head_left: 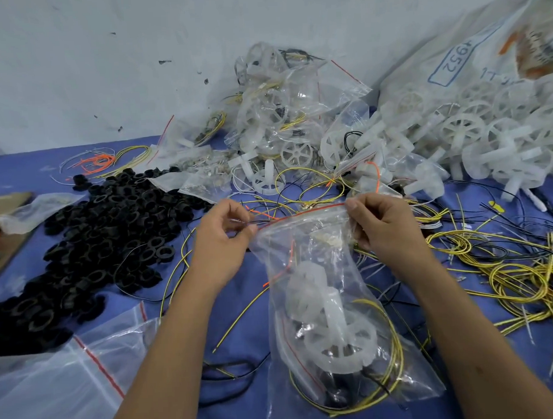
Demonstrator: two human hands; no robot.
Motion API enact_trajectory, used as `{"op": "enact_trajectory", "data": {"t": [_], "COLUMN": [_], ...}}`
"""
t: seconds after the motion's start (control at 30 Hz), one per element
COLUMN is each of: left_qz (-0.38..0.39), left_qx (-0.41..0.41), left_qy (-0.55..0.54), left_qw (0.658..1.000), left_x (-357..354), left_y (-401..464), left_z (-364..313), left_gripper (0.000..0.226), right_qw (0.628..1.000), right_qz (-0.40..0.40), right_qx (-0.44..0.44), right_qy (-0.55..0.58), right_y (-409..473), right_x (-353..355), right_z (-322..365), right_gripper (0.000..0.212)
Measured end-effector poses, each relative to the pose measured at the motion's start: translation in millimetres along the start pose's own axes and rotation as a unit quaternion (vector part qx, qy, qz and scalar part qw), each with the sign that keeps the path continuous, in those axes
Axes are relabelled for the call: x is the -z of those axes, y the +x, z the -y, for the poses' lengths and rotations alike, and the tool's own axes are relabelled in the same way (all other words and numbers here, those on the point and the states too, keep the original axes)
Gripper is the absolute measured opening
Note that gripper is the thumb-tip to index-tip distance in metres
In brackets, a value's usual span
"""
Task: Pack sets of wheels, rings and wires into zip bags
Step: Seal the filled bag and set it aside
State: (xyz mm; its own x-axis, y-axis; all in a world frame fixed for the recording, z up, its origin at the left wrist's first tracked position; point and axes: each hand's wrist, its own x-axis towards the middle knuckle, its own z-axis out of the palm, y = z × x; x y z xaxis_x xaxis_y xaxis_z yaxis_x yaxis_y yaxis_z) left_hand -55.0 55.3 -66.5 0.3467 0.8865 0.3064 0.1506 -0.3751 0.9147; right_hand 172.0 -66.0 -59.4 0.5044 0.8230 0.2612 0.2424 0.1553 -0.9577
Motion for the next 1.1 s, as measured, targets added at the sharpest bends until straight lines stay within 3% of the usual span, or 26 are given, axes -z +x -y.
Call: {"op": "enact_trajectory", "data": {"t": [0.13,0.17,0.23,0.33,0.4,0.57,1.1], "left_qz": [-0.1,-0.084,0.02,0.196,0.228,0.246,0.245], "left_qx": [-0.121,-0.158,-0.185,-0.141,-0.13,-0.125,-0.117], "left_qy": [0.114,0.144,0.189,0.216,0.221,0.203,0.162], "left_qw": [0.981,0.973,0.964,0.946,0.939,0.94,0.949], "left_x": [-9,-15,-31,-53,-60,-57,-51], "left_y": [8,11,18,23,25,30,27], "left_z": [-28,-39,-59,-74,-74,-70,-57], "left_gripper": [0.012,0.009,0.008,0.011,0.011,0.006,0.014], "right_qw": [1.0,1.0,1.0,0.999,0.999,0.998,0.997], "right_qz": [0.013,0.008,-0.001,-0.001,0.002,0.006,0.033], "right_qx": [-0.002,0.007,0.029,0.044,0.048,0.059,0.076], "right_qy": [0.014,0.008,-0.006,-0.001,0.001,-0.009,0.009], "right_y": [0,0,-1,-2,-3,-5,-7], "right_x": [-1,-1,-2,-3,-3,-6,-9], "right_z": [1,2,3,4,5,8,5], "right_gripper": [0.031,0.03,0.028,0.024,0.024,0.031,0.025]}}
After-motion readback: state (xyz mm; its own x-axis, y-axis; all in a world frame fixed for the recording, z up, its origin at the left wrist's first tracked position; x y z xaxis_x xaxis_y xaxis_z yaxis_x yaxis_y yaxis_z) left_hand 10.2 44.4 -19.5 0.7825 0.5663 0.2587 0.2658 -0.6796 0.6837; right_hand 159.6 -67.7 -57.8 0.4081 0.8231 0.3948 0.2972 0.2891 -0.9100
